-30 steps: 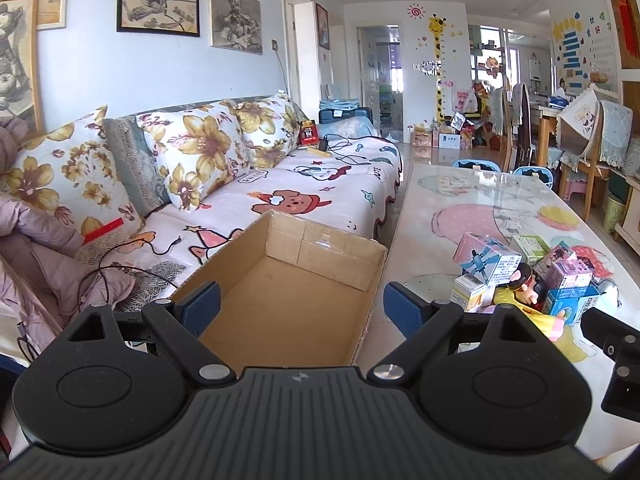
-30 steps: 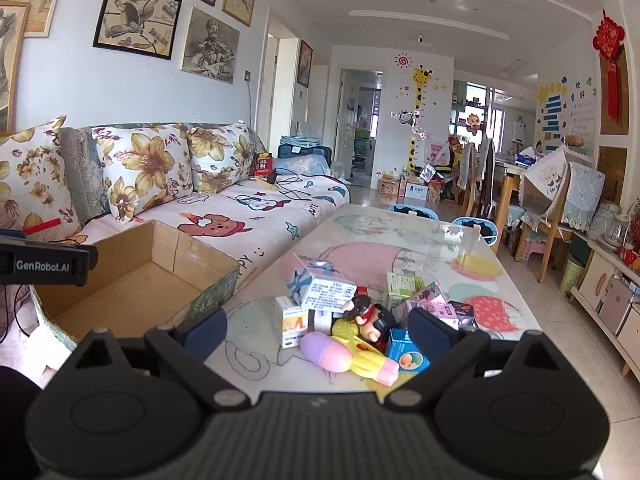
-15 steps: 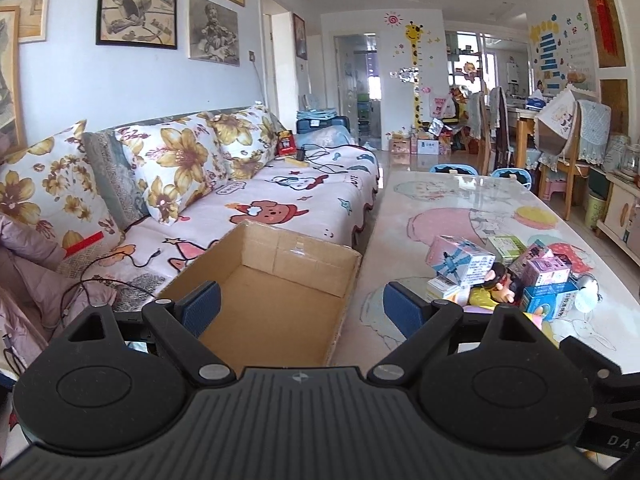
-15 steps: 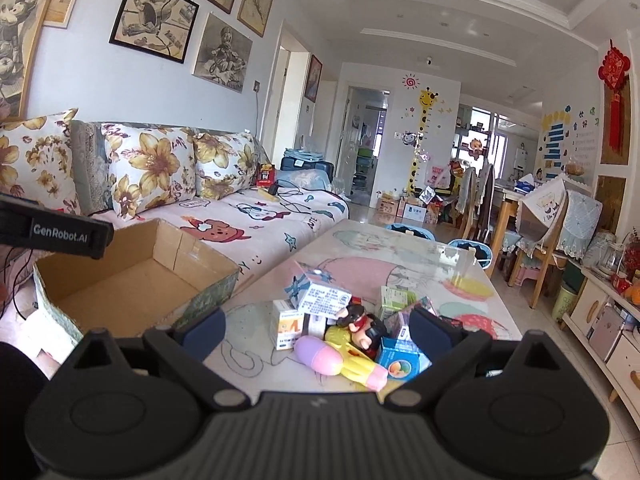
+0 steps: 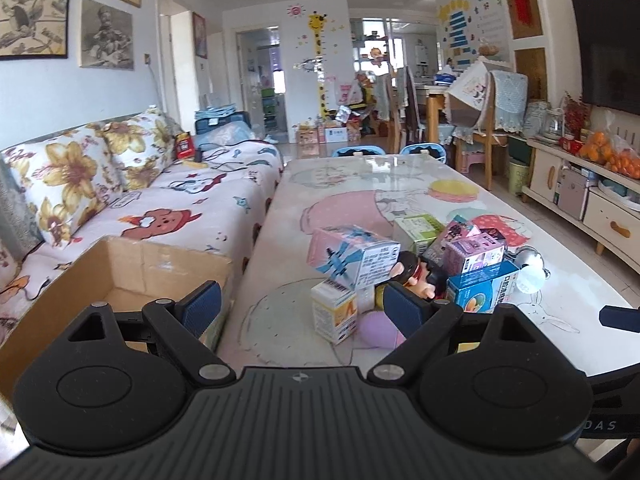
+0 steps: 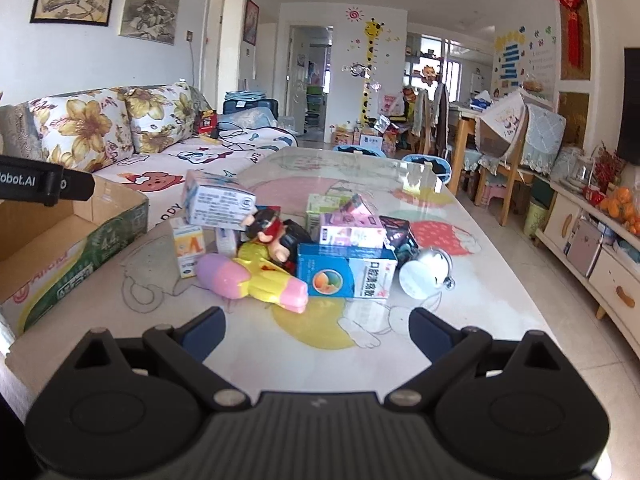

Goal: Organize rigid objects
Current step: 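Reach the left gripper to the blue box while the right gripper approaches the white round toy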

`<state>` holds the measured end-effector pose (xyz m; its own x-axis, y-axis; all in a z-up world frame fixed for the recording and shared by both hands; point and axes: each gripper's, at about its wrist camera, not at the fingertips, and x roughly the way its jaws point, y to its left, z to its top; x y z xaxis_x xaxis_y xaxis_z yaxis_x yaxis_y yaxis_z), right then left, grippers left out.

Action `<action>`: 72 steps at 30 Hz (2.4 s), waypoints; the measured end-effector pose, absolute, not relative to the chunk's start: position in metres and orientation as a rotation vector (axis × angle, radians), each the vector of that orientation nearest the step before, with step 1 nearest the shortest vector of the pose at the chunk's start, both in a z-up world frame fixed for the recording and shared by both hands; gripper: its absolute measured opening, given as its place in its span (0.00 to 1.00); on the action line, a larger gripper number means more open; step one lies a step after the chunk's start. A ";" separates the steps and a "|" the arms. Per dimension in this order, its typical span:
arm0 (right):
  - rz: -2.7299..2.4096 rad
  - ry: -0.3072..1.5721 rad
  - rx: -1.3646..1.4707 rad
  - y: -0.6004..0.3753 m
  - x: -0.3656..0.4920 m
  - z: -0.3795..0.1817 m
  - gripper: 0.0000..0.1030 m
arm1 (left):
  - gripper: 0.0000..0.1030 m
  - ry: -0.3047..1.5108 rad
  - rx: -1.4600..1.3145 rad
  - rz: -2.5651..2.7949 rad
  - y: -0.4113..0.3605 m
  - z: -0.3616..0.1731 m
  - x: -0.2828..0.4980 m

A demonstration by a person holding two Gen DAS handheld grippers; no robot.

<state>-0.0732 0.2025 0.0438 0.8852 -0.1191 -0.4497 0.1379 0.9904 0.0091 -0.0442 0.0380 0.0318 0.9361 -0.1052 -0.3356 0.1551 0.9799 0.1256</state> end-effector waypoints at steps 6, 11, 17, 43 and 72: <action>-0.144 0.494 0.109 0.173 -0.051 0.036 0.96 | 1.00 0.347 0.201 -0.276 0.050 0.034 -0.009; -0.139 0.500 0.117 0.157 -0.031 0.033 0.98 | 1.00 0.396 0.292 -0.414 0.061 0.037 0.013; -0.131 0.514 0.129 0.142 -0.008 0.031 0.99 | 1.00 0.454 0.340 -0.560 0.075 0.040 0.025; -0.197 0.472 0.282 0.074 0.043 0.035 0.99 | 1.00 0.443 0.563 -0.723 0.037 0.014 -0.027; -0.196 0.570 0.365 0.032 0.054 0.012 0.62 | 1.00 0.493 0.454 -0.621 0.035 -0.004 -0.023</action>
